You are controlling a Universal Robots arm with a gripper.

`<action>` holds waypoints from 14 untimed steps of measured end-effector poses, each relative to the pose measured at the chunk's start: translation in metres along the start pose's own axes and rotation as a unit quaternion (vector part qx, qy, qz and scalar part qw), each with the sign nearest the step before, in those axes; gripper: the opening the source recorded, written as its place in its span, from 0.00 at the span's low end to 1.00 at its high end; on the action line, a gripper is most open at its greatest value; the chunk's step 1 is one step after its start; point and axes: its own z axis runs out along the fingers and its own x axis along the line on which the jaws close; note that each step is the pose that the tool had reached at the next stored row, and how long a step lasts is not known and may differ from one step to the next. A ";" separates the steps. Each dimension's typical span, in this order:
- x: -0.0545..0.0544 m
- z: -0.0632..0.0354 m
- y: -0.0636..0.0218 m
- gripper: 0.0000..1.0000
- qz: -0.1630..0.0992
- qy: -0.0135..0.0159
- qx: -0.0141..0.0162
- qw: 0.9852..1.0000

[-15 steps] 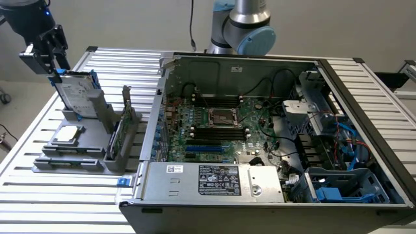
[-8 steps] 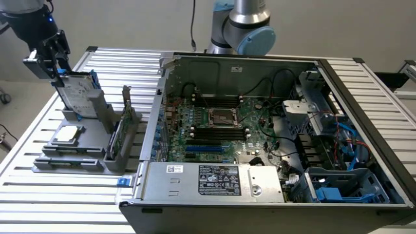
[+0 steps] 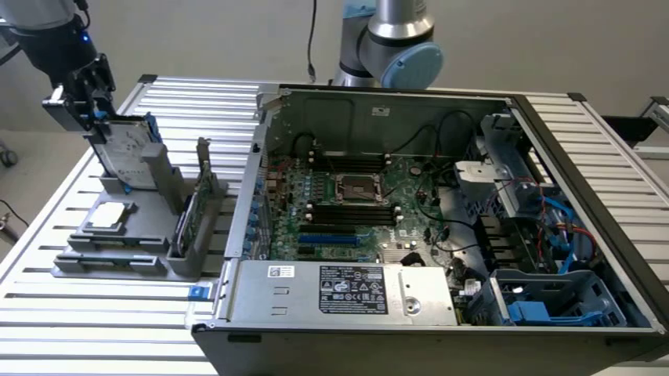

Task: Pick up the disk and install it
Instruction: 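Pick up the disk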

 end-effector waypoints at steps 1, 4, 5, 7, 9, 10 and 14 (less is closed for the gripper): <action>0.000 0.0001 0.0004 0.60 0.000 0.000 0.000 1.000; 0.000 0.0002 0.0035 0.60 0.003 0.000 0.000 1.000; 0.000 0.0002 0.0044 0.60 0.005 0.000 0.000 1.000; 0.000 0.0001 0.0053 0.60 0.011 0.000 0.000 1.000; 0.000 0.0002 0.0053 0.60 0.016 0.000 0.000 1.000; 0.000 0.0002 0.0053 0.60 0.017 0.000 0.000 1.000; 0.000 0.0002 0.0054 0.60 0.018 0.000 0.000 1.000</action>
